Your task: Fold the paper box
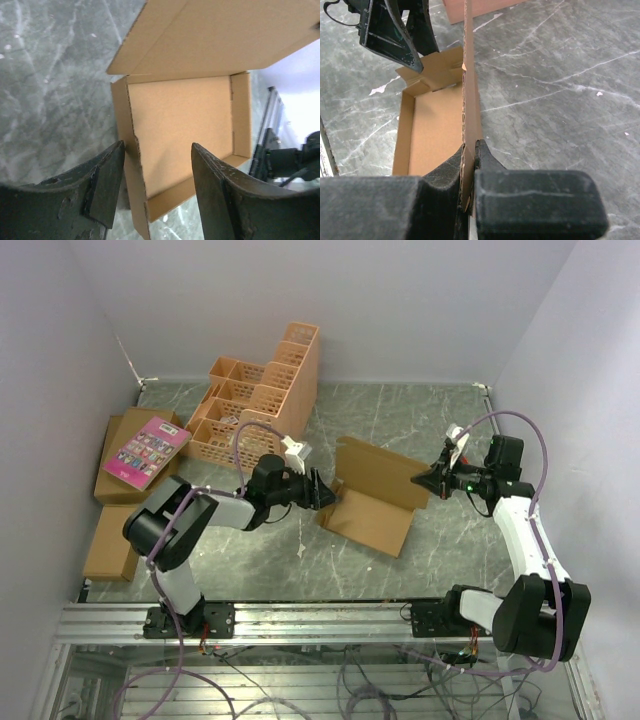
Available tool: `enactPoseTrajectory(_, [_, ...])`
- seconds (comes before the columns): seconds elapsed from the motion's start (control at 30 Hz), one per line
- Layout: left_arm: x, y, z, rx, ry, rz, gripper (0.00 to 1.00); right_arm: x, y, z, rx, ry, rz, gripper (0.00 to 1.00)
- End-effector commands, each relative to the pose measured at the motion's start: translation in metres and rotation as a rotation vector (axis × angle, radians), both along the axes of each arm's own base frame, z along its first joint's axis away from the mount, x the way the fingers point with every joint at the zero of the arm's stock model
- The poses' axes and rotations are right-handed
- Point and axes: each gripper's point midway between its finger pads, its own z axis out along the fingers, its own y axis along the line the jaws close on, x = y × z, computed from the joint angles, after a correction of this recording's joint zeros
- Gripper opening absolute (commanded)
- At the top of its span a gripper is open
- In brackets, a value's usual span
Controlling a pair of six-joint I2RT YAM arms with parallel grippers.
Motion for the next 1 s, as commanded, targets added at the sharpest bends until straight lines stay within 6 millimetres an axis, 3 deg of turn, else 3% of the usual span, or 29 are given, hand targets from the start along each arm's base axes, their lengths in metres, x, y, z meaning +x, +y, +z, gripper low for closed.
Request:
enactPoseTrajectory(0.0, [-0.011,-0.014,0.026,-0.198,0.03,-0.083,0.66,0.001,0.001,-0.006,-0.018,0.009,0.008,0.0])
enactPoseTrajectory(0.23, [-0.016,-0.019,0.033,-0.299,0.074,-0.103,0.64,0.003,0.001,-0.009,-0.03,0.016,0.003,0.0])
enactPoseTrajectory(0.4, [-0.014,-0.019,0.015,-0.301,0.13,-0.078,0.58,0.003,0.001,-0.009,-0.031,0.016,0.004,0.0])
enactPoseTrajectory(0.7, [-0.008,-0.017,-0.005,-0.298,0.201,-0.045,0.31,0.002,0.002,-0.009,-0.032,0.014,0.006,0.0])
enactPoseTrajectory(0.83, [-0.004,-0.014,-0.016,-0.264,0.228,-0.02,0.1,0.002,0.002,-0.008,-0.03,0.012,0.007,0.0])
enactPoseTrajectory(0.97, [0.0,-0.01,-0.025,-0.209,0.234,0.01,0.07,0.001,0.003,-0.007,-0.029,0.007,0.008,0.0])
